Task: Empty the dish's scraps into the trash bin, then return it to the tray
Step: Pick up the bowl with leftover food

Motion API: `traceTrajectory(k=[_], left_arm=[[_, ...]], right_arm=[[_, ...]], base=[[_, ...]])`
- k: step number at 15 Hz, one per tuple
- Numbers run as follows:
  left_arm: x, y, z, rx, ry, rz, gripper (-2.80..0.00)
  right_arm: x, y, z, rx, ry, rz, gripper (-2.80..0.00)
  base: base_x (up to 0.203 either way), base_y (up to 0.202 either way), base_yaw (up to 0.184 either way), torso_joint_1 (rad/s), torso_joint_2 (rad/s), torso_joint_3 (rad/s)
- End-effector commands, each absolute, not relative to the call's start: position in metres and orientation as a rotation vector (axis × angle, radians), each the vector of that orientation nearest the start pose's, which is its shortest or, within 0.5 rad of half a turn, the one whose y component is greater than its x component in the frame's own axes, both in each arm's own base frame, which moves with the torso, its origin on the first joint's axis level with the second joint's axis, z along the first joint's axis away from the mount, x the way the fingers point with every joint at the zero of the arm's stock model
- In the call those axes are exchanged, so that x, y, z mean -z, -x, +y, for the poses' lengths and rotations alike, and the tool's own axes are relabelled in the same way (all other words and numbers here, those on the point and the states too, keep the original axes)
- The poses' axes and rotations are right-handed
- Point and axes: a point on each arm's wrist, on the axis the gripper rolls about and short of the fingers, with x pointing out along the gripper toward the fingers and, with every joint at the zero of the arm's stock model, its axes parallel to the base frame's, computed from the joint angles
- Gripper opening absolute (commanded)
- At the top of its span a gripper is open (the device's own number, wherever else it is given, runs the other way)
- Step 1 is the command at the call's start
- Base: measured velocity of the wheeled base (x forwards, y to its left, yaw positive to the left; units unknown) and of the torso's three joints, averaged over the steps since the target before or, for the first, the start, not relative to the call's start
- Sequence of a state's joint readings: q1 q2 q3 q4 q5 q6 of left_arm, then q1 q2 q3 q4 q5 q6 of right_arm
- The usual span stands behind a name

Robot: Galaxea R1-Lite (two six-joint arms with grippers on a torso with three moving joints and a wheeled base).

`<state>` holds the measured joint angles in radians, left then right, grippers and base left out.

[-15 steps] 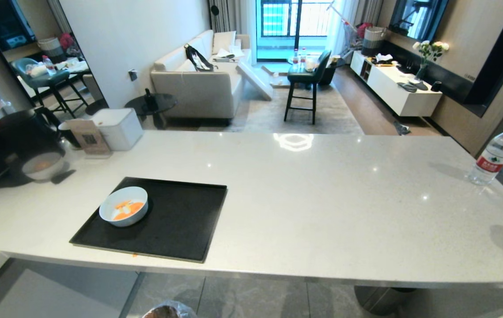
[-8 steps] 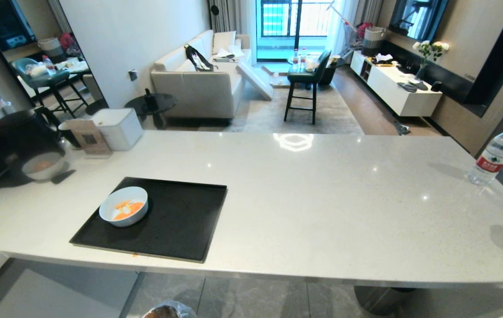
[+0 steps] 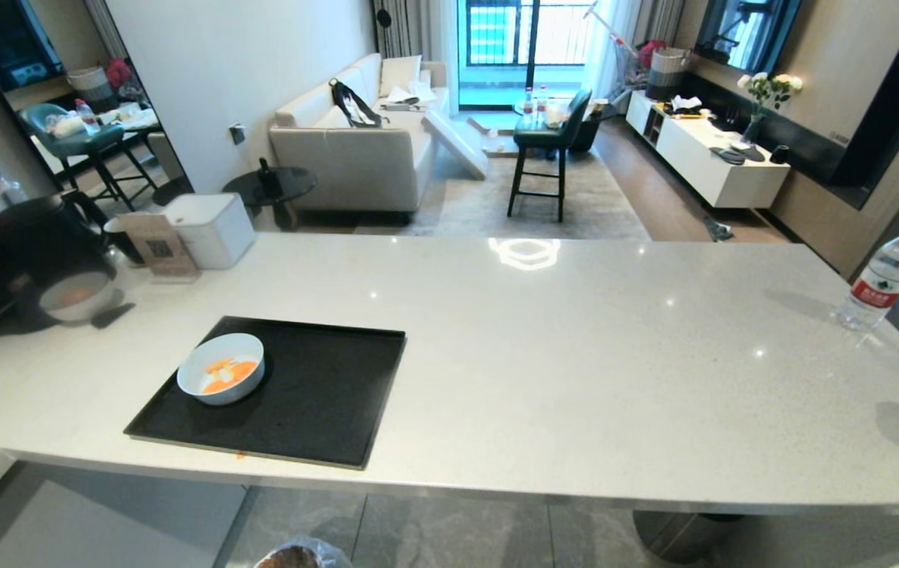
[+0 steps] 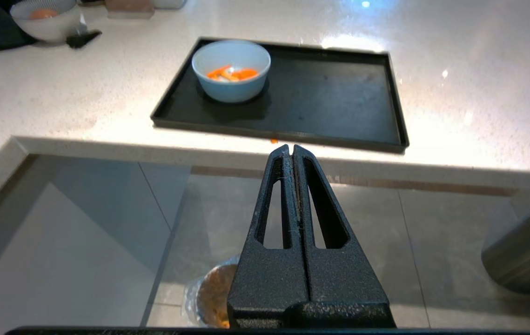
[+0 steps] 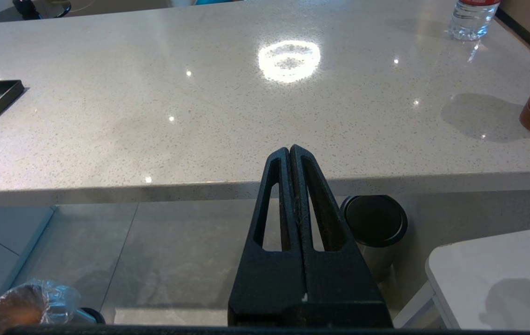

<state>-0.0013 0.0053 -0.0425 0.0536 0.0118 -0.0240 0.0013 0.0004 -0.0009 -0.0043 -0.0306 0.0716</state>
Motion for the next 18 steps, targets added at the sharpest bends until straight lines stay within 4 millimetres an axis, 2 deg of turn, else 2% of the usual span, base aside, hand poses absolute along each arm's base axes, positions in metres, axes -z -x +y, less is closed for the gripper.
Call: traceTrajectory(k=[1, 3, 6, 10, 12, 15, 18], left_arm=[[-0.111, 0.026, 0.001, -0.018, 0.023, 0.019, -2.8], [-0.151, 0.011, 0.001, -0.012, 0.02, 0.097, -2.8], [-0.202, -0.035, 0.0, -0.012, 0.014, 0.231, -2.8], [-0.239, -0.126, -0.001, -0.039, 0.005, 0.435, -2.8], [-0.256, -0.169, 0.006, -0.103, -0.024, 0.543, -2.8], [-0.255, -0.233, 0.027, -0.221, -0.099, 0.727, -2.8], [-0.23, -0.3, 0.05, -0.248, -0.101, 0.811, -2.8]], right_arm=[[-0.076, 0.023, -0.001, 0.029, -0.072, -0.005, -2.8], [-0.076, 0.023, -0.001, 0.029, -0.072, -0.007, -2.8], [-0.076, 0.023, -0.001, 0.029, -0.072, -0.006, -2.8], [-0.076, 0.023, -0.001, 0.029, -0.072, -0.007, -2.8], [-0.076, 0.023, -0.001, 0.029, -0.072, -0.007, -2.8], [-0.076, 0.023, -0.001, 0.029, -0.072, -0.007, -2.8], [-0.076, 0.023, -0.001, 0.029, -0.072, -0.007, -2.8]], base=[[0.0, 0.0, 0.0, 0.0, 0.0, 0.0], [0.0, 0.0, 0.0, 0.0, 0.0, 0.0], [0.0, 0.0, 0.0, 0.0, 0.0, 0.0], [0.0, 0.0, 0.0, 0.0, 0.0, 0.0], [0.0, 0.0, 0.0, 0.0, 0.0, 0.0], [0.0, 0.0, 0.0, 0.0, 0.0, 0.0], [0.0, 0.0, 0.0, 0.0, 0.0, 0.0]])
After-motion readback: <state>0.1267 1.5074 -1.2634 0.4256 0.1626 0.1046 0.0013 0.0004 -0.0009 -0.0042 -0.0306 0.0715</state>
